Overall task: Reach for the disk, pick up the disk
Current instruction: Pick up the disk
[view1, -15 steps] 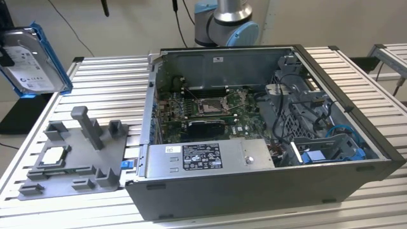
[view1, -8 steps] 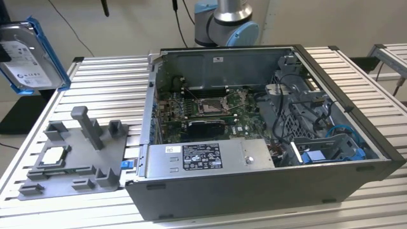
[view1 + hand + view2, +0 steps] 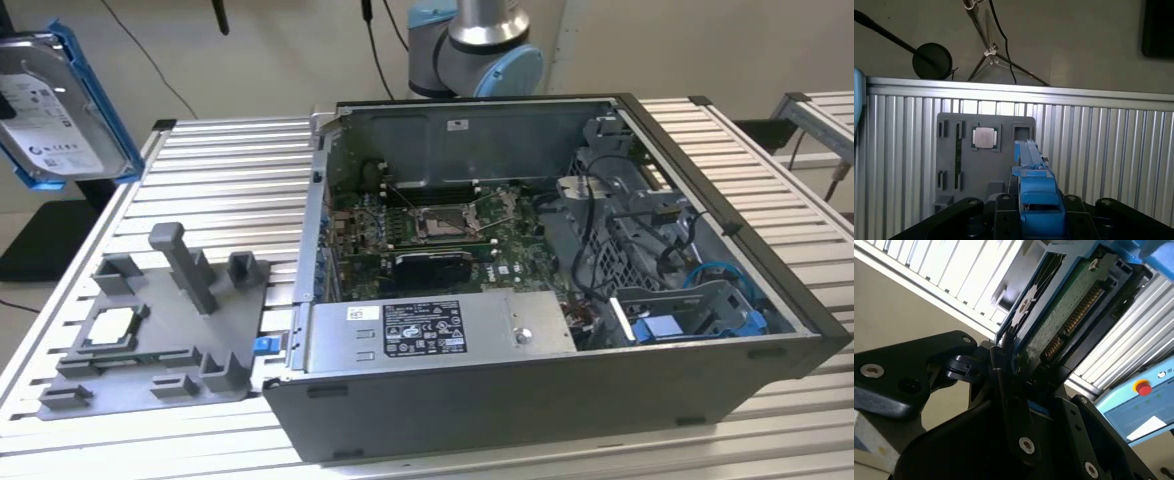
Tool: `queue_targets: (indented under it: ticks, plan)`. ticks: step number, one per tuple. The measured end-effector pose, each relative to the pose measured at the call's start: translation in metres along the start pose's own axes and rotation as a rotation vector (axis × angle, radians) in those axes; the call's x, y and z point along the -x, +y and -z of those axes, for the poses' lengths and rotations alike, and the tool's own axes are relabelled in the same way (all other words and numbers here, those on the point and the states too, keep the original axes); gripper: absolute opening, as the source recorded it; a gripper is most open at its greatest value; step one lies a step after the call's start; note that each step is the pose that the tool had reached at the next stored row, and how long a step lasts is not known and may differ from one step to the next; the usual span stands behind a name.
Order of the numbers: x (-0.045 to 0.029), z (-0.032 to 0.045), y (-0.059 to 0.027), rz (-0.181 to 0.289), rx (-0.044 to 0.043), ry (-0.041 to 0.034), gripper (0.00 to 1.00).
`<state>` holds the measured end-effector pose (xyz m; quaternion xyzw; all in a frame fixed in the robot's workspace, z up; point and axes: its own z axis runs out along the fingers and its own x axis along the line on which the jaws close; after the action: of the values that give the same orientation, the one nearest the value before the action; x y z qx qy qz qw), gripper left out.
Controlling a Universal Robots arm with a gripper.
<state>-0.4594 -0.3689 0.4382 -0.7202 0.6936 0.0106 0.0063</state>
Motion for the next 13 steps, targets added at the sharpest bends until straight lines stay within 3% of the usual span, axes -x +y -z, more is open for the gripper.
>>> queue_targets:
  ticks: [2,13]
  plan:
    - [0.0001,0.0024,0.0000,0.000,0.0004,0.0000,0.00]
    - [0.0011,0.0451,0.0003,0.000,0.0001,-0.0002,0.00]
